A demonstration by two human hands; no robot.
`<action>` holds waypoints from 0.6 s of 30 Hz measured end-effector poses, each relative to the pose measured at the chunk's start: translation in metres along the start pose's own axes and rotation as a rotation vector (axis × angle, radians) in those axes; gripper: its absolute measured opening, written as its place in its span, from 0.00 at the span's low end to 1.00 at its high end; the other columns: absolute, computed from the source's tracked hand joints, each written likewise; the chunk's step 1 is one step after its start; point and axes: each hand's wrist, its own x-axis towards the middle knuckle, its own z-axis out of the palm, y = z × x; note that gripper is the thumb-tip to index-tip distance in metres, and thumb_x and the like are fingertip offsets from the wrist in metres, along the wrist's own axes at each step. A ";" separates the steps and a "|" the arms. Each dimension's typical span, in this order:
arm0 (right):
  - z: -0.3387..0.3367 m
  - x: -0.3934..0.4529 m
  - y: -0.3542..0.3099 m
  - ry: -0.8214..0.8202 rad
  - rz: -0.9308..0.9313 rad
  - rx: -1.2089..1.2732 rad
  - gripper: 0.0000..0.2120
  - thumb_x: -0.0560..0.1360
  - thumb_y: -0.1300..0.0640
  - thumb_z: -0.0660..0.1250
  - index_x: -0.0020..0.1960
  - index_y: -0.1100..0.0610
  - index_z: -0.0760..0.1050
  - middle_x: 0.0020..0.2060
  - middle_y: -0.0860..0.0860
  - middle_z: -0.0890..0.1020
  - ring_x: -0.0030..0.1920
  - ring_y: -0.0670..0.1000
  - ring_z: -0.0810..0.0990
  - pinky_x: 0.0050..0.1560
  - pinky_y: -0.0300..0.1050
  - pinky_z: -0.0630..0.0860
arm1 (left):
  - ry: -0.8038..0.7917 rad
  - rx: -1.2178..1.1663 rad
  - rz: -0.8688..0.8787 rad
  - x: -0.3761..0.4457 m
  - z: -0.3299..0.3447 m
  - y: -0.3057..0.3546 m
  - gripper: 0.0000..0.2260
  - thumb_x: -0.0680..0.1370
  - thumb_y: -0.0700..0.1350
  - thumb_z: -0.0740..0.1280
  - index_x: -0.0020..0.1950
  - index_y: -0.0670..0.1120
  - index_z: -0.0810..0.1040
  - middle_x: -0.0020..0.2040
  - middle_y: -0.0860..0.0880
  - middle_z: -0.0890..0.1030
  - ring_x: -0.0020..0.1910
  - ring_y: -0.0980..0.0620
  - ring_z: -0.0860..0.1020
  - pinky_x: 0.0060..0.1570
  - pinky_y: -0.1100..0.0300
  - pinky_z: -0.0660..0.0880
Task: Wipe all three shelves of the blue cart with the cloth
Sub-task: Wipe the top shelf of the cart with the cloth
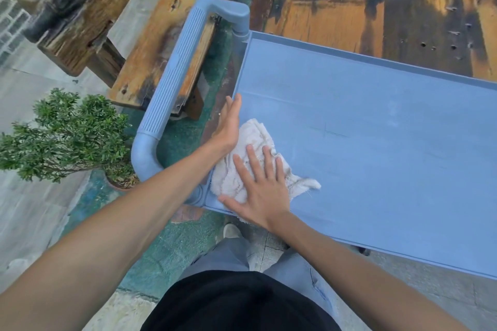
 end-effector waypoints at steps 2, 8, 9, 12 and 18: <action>0.000 -0.001 0.001 -0.030 -0.113 -0.037 0.49 0.72 0.20 0.49 0.84 0.47 0.48 0.84 0.48 0.44 0.82 0.63 0.35 0.79 0.69 0.41 | 0.022 0.056 0.021 -0.003 0.001 0.004 0.55 0.61 0.86 0.50 0.81 0.59 0.46 0.82 0.60 0.45 0.81 0.58 0.43 0.79 0.42 0.44; 0.005 -0.011 0.002 -0.040 -0.295 0.034 0.46 0.73 0.33 0.62 0.84 0.52 0.52 0.84 0.48 0.51 0.82 0.62 0.38 0.80 0.67 0.44 | 0.047 0.159 0.001 -0.020 0.007 0.020 0.51 0.64 0.83 0.47 0.81 0.59 0.44 0.82 0.59 0.44 0.81 0.57 0.44 0.78 0.42 0.45; 0.005 -0.014 0.002 -0.048 -0.326 0.047 0.47 0.71 0.36 0.66 0.83 0.52 0.54 0.83 0.49 0.52 0.82 0.62 0.40 0.80 0.66 0.43 | 0.046 0.151 -0.006 -0.018 0.006 0.019 0.52 0.63 0.84 0.48 0.81 0.59 0.44 0.82 0.59 0.44 0.81 0.56 0.44 0.78 0.42 0.46; 0.007 -0.025 0.002 -0.058 -0.420 0.094 0.47 0.67 0.44 0.73 0.82 0.53 0.59 0.82 0.50 0.58 0.82 0.59 0.43 0.80 0.60 0.41 | 0.046 0.202 -0.022 -0.022 0.008 0.022 0.50 0.64 0.82 0.46 0.81 0.59 0.43 0.82 0.58 0.42 0.81 0.56 0.42 0.78 0.42 0.44; -0.009 -0.039 0.002 -0.233 -0.458 0.292 0.39 0.70 0.55 0.72 0.80 0.53 0.65 0.81 0.47 0.63 0.83 0.55 0.44 0.79 0.53 0.37 | 0.052 0.417 -0.010 -0.030 0.008 0.027 0.37 0.79 0.70 0.44 0.82 0.54 0.41 0.83 0.53 0.42 0.81 0.54 0.39 0.77 0.43 0.38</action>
